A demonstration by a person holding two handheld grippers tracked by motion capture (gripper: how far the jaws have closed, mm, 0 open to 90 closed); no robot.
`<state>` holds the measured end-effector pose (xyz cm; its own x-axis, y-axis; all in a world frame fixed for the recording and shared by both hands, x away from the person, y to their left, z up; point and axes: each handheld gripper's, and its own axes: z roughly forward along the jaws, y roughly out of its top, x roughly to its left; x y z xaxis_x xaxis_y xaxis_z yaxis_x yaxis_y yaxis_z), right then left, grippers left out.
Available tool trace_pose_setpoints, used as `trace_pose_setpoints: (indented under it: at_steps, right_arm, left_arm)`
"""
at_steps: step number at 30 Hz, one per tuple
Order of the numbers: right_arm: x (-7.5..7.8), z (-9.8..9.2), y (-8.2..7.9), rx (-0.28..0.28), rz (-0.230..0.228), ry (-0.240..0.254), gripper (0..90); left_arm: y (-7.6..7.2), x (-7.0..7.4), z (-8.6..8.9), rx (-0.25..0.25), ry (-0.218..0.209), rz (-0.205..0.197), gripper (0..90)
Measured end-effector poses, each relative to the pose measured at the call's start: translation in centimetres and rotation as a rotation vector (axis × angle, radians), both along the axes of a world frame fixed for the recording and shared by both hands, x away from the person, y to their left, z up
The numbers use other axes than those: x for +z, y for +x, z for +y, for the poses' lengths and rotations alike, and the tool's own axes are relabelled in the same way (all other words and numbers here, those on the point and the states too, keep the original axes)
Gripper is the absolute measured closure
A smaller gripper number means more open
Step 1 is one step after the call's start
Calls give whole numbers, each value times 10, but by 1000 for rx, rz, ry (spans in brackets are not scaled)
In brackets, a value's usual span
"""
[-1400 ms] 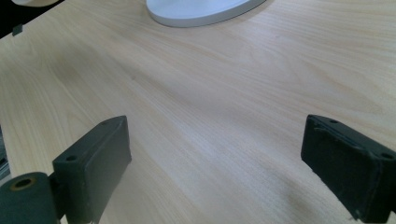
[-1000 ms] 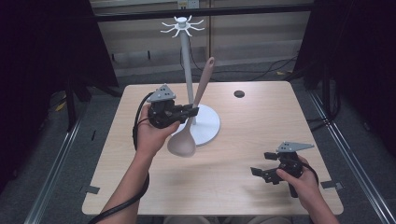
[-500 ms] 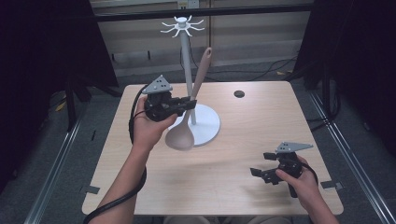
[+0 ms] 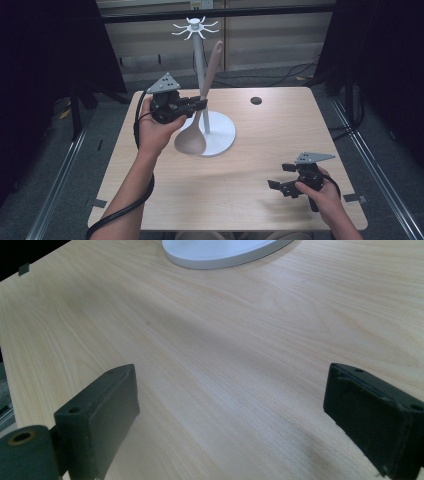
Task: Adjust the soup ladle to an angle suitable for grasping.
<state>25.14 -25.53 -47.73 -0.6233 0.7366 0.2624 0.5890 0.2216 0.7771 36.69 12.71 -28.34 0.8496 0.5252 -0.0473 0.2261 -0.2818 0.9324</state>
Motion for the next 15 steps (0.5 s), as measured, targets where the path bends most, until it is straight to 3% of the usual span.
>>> trace_pose_setpoints:
  at_steps: [15]
  right_arm:
    - [0, 0, 0, 0, 1, -4, 72]
  left_arm:
    - [0, 4, 14, 53, -23, -24, 790]
